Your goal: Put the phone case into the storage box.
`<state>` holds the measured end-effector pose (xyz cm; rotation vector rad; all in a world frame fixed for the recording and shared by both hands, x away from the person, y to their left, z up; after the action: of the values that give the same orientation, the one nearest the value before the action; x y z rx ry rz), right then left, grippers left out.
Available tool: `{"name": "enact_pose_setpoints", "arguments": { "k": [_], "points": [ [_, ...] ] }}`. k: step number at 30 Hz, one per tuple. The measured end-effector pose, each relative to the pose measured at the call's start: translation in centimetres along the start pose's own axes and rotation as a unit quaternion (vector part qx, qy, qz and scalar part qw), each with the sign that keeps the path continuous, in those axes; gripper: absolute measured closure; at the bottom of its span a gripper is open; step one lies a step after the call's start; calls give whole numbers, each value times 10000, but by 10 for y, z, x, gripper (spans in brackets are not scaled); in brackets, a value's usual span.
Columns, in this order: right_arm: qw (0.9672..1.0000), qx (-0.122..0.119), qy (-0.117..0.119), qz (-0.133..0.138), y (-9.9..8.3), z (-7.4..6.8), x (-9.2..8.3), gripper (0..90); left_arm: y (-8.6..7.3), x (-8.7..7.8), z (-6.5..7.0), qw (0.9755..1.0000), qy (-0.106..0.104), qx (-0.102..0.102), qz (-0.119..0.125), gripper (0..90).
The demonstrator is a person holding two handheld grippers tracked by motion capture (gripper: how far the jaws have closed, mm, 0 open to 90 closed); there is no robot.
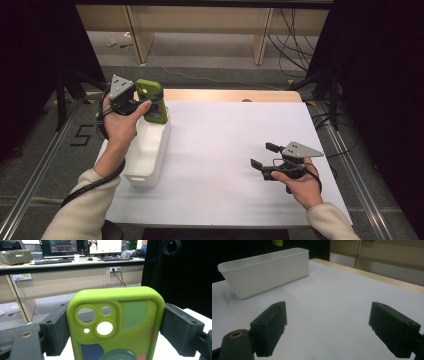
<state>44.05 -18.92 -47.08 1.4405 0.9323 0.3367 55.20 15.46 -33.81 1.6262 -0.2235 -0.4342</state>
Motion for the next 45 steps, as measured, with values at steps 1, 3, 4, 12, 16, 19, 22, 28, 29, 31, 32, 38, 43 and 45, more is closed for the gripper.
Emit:
{"name": "enact_pose_setpoints", "arguments": {
  "k": [1, 3, 4, 12, 16, 19, 22, 28, 29, 31, 32, 38, 43, 45],
  "points": [
    [10000, 0, 3, 7, 0, 0, 0, 159, 0, 0, 0, 10000, 0, 2, -2, 167],
    [10000, -6, 4, -3, 0, 0, 0, 159, 0, 0, -1, 10000, 6, 2, -5, 167],
    [10000, -8, 5, -3, 0, 0, 0, 159, 0, 0, -1, 10000, 7, 0, -7, 167],
    [10000, -8, 15, 8, 0, -1, 0, 159, 0, 0, -3, 10000, 20, -13, 0, 167],
    [10000, 7, 5, 15, 1, -1, 0, 160, 0, 0, -4, 10000, 29, -17, 0, 167],
    [10000, 3, 5, 15, 1, 0, -1, 159, -1, 1, -5, 10000, 35, -19, -15, 167],
    [10000, 3, 11, 21, 1, -1, 0, 159, -1, 1, -5, 10000, 41, -34, -15, 167],
    [10000, -7, 9, 17, 1, -1, 0, 159, -2, 1, -7, 10000, 61, -36, -26, 167],
    [10000, -14, 13, 19, 1, -1, 0, 159, -2, 2, -8, 10000, 65, -40, -26, 167],
    [10000, -13, 14, 14, 0, -1, 0, 159, -3, 2, -8, 10000, 70, -41, -30, 167],
    [10000, -7, 6, 6, 0, 0, 0, 159, -3, 2, -9, 10000, 78, -38, -35, 167],
    [10000, -6, 0, 10, 0, 0, 0, 159, -4, 3, -10, 9999, 88, -41, -55, 167],
    [10000, -2, 6, 14, 1, 0, -1, 159, -4, 4, -12, 9999, 110, -55, -55, 167],
    [10000, 3, 2, 10, 0, 0, -1, 159, -4, 4, -12, 9999, 113, -57, -60, 167]
  ]
}}
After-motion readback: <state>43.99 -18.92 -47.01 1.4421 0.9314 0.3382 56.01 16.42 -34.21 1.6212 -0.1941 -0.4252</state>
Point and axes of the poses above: each handheld gripper's, and its own axes: x roughly forward along the jaws, y roughly out of its top, z roughly to its right, the point moved 10 cm from there along x, roughly forward along the jaws, and after that the axes turned 5 degrees about x, right-handed, at the moved point
